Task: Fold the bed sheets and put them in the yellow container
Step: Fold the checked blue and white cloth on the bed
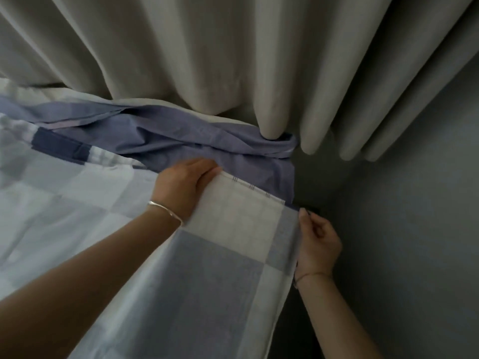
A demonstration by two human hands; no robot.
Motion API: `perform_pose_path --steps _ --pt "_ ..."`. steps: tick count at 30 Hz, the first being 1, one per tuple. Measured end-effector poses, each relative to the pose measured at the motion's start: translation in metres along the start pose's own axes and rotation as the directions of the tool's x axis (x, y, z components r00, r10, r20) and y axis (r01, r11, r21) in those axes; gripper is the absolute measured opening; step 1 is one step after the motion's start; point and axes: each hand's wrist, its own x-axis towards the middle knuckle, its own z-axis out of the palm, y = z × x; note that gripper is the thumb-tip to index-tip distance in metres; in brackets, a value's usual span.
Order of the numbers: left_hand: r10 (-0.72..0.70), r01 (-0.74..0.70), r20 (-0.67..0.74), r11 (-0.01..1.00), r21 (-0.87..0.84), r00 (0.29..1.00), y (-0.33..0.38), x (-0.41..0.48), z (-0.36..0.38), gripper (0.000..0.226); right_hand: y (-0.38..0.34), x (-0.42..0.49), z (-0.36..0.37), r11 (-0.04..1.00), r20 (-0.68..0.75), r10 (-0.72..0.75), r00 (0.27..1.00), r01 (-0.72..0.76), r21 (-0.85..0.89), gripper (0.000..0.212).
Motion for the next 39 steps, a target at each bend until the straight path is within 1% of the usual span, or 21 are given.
perform_pose_path --steps 2,4,7,9,11,14,16,17,19,20,21,22,23,24,26,27,30,32,33,35,39 --pt "0.004 -0.009 0.074 0.998 0.060 0.997 -0.003 0.010 0.018 0.037 0.006 0.017 0.004 0.999 0.009 0.047 0.999 -0.047 0.005 0.007" --pt "0.001 -0.024 0.177 0.991 0.131 0.984 -0.016 0.005 0.037 0.035 0.026 0.023 0.006 0.990 0.059 0.127 0.990 -0.122 -0.075 0.002" --pt "-0.062 0.001 0.304 0.980 0.197 0.951 -0.028 -0.017 0.051 0.038 0.058 0.027 0.005 0.972 0.124 0.153 0.980 -0.127 -0.200 0.002" --pt "-0.107 0.046 0.322 0.981 0.191 0.941 -0.030 -0.024 0.053 0.039 0.061 0.031 0.007 0.969 0.138 0.092 0.986 -0.056 -0.240 0.007" --pt "-0.130 0.085 0.301 0.984 0.157 0.945 -0.032 -0.023 0.052 0.042 0.054 0.031 0.013 0.967 0.199 -0.035 0.979 0.084 -0.240 0.017" --pt "-0.170 0.160 0.305 0.985 0.059 0.937 -0.036 -0.026 0.041 0.048 0.042 0.021 0.028 0.922 0.385 -0.184 0.905 0.295 -0.253 0.026" --pt "-0.194 0.186 0.322 0.981 0.055 0.927 -0.039 -0.030 0.033 0.056 0.034 0.015 0.041 0.865 0.499 -0.227 0.836 0.409 -0.292 0.032" --pt "-0.237 0.225 0.354 0.972 0.075 0.905 -0.041 -0.033 0.026 0.061 0.030 0.012 0.048 0.823 0.544 -0.250 0.801 0.472 -0.317 0.038" --pt "-0.362 0.329 0.453 0.932 0.152 0.815 -0.052 -0.044 0.012 0.064 0.026 0.005 0.063 0.671 0.626 -0.279 0.728 0.614 -0.415 0.054" --pt "-0.411 0.360 0.521 0.911 0.202 0.748 -0.058 -0.050 0.007 0.066 0.027 0.003 0.069 0.564 0.656 -0.279 0.701 0.673 -0.479 0.059" --pt "-0.460 0.405 0.556 0.885 0.229 0.693 -0.064 -0.059 -0.004 0.069 0.027 -0.002 0.078 0.491 0.672 -0.254 0.695 0.692 -0.530 0.057" --pt "-0.488 0.440 0.566 0.868 0.230 0.665 -0.067 -0.068 -0.012 0.071 0.024 -0.004 0.085 0.473 0.670 -0.213 0.711 0.675 -0.566 0.048" --pt "-0.501 0.461 0.558 0.858 0.225 0.661 -0.070 -0.077 -0.020 0.073 0.016 -0.008 0.093 0.501 0.670 -0.179 0.720 0.653 -0.568 0.034" --pt "-0.508 0.470 0.555 0.854 0.224 0.659 -0.071 -0.085 -0.026 0.080 0.009 -0.008 0.096 0.553 0.679 -0.154 0.718 0.632 -0.543 0.028" --pt "-0.519 0.468 0.541 0.850 0.242 0.662 -0.072 -0.098 -0.038 0.095 -0.008 0.000 0.093 0.625 0.680 -0.159 0.716 0.606 -0.491 0.036" --pt "-0.533 0.479 0.533 0.842 0.250 0.657 -0.075 -0.102 -0.044 0.094 -0.013 0.006 0.087 0.628 0.666 -0.158 0.729 0.595 -0.501 0.034" --pt "-0.575 0.542 0.573 0.802 0.252 0.584 -0.082 -0.111 -0.053 0.069 -0.015 0.019 0.055 0.539 0.572 -0.068 0.817 0.513 -0.668 0.031" --pt "-0.574 0.556 0.620 0.792 0.254 0.534 -0.086 -0.114 -0.056 0.064 -0.013 0.017 0.046 0.462 0.528 -0.013 0.849 0.473 -0.750 0.029" --pt "-0.578 0.559 0.627 0.787 0.260 0.523 -0.090 -0.115 -0.058 0.063 -0.016 0.013 0.053 0.447 0.536 -0.011 0.844 0.484 -0.752 0.026" --pt "-0.583 0.553 0.613 0.789 0.269 0.533 -0.098 -0.114 -0.057 0.061 -0.023 0.009 0.079 0.480 0.581 -0.002 0.814 0.511 -0.714 0.020" --pt "-0.597 0.569 0.528 0.787 0.238 0.604 -0.123 -0.097 -0.048 0.056 -0.018 0.012 0.156 0.468 0.732 0.049 0.680 0.632 -0.618 0.030"
